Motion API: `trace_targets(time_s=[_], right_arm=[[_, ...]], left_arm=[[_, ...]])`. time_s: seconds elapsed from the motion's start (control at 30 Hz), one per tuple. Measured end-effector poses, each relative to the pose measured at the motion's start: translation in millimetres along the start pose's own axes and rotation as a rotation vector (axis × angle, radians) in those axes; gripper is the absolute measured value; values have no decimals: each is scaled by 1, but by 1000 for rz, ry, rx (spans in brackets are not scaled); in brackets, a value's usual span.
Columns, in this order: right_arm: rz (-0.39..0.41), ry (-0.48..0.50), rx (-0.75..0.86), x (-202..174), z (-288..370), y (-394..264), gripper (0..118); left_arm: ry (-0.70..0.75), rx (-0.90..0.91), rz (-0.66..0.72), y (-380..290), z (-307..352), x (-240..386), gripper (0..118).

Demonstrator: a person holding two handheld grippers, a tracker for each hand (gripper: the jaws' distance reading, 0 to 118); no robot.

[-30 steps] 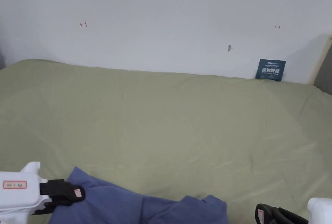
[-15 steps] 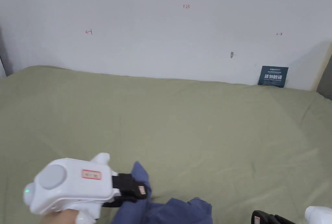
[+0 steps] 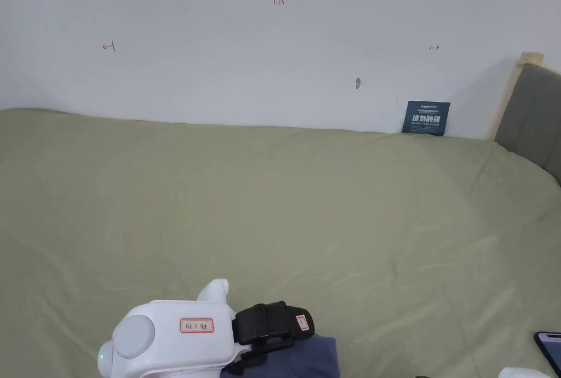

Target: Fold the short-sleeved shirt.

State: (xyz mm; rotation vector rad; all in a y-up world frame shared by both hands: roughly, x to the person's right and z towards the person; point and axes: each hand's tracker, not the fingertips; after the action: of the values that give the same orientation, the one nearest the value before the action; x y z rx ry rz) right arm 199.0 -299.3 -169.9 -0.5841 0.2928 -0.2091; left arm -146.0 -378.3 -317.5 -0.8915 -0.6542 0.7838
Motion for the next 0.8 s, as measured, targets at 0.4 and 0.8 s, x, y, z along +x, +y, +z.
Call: trace_targets(time_s=[0.4,0.8], right_arm=[[48,-36,-26,-12,-22,17,1],[63,-27,19,-16,0,28,1]], left_arm=[[219,-54,-148,-43,-54,-8,0],[-52,-69,178,-88,-101,-43,0]])
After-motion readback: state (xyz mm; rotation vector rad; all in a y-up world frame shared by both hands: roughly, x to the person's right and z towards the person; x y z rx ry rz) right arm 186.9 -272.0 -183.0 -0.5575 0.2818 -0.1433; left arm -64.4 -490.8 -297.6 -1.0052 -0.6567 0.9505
